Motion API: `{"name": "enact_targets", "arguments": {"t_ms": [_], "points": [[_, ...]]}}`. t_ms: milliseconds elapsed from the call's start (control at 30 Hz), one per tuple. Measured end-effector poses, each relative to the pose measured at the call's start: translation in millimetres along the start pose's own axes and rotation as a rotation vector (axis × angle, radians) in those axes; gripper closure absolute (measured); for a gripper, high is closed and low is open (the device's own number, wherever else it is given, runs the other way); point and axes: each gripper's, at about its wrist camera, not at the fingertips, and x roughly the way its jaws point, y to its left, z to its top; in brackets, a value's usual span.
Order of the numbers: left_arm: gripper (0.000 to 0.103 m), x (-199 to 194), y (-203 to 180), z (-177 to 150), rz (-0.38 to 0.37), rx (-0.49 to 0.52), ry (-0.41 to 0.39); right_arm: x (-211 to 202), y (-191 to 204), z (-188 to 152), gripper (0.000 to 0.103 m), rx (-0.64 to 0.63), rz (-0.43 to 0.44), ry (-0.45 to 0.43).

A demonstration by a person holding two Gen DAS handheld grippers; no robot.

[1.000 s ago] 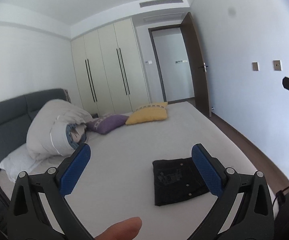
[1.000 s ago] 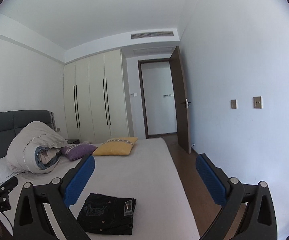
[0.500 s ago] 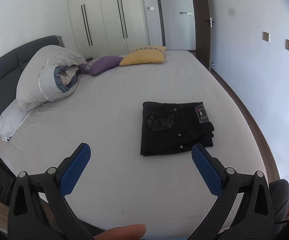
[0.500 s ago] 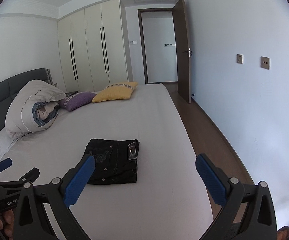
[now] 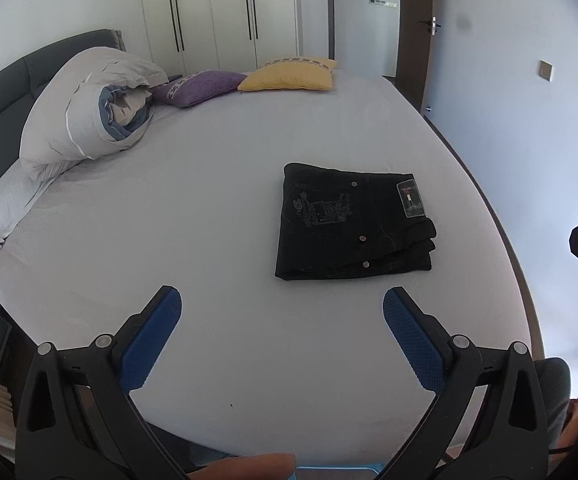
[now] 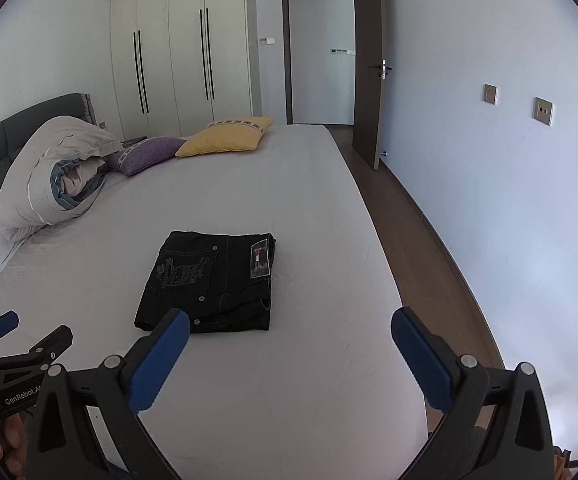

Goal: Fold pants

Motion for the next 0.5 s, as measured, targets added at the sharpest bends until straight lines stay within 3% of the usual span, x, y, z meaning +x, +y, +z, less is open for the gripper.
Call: {"name": "enact_targets", "arguments": {"t_ms": [500], "points": [[0.0, -1, 7, -3, -0.011, -0.03, 0.025, 3, 21, -3, 0.0, -0.05, 0.025, 0.027]]}}
